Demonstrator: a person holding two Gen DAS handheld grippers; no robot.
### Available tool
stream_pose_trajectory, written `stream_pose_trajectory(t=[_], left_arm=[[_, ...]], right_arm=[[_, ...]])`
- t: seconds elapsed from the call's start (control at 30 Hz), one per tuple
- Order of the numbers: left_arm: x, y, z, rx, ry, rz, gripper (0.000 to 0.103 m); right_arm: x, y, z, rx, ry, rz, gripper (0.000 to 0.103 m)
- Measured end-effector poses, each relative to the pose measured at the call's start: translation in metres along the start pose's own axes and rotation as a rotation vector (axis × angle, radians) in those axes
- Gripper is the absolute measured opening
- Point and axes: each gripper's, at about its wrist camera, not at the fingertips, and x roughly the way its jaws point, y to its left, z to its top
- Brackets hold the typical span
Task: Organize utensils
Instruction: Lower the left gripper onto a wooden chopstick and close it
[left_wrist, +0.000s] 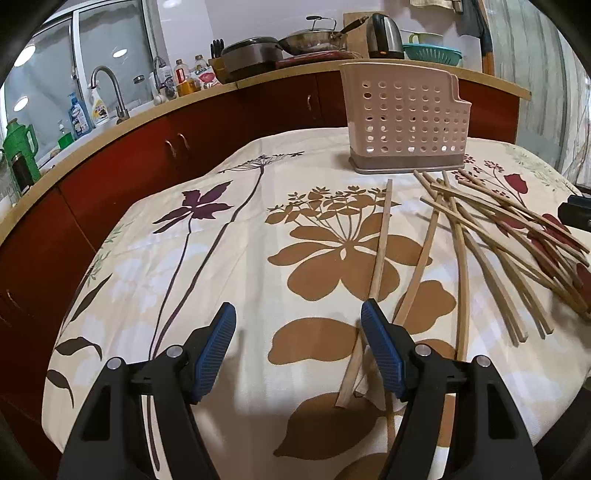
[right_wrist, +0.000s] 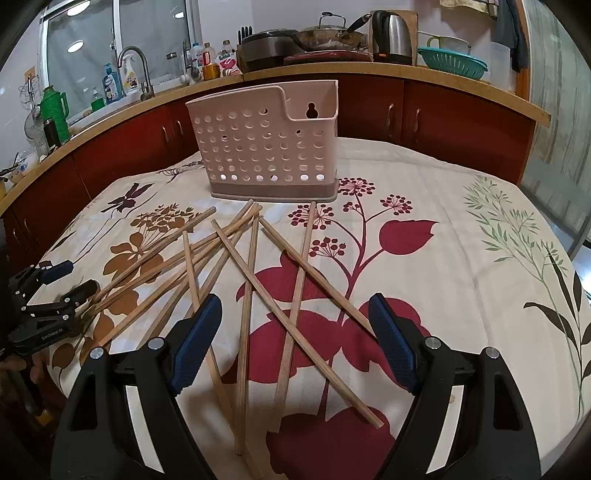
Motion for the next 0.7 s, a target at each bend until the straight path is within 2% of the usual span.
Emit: stream_pose_trajectory(t=[0.17,0.33,0.5,0.67,0.7], left_arm=[[0.002,-0.012,-0.002,0.050,0.007,-0.025,0.068],[0.006,-0.009,-0.006,0.035,0.040,-0.066,0.051],[0.003,-0.010,-0.008,0.047,0.051,-0.082,0.042],[-0.001,-0.011,-0.012,0.059,0.053,-0.088,0.040],[-0.002,-0.011,-0.013,0.053,0.053,-0.103,0.032]], right_arm=[[0.003,-0.001,-0.001,0.004,0.007,0.000,0.079],[0.003,-0.001,-0.001,0.005,0.006,0.000,0.079],[0.003,-0.002,-0.001,0.010,0.008,0.004,0.079],[0.003,-0.003,-0.001,0.012,0.004,0.003,0.079],[0.002,-0.003,-0.001,0.013,0.003,0.002,0.079]])
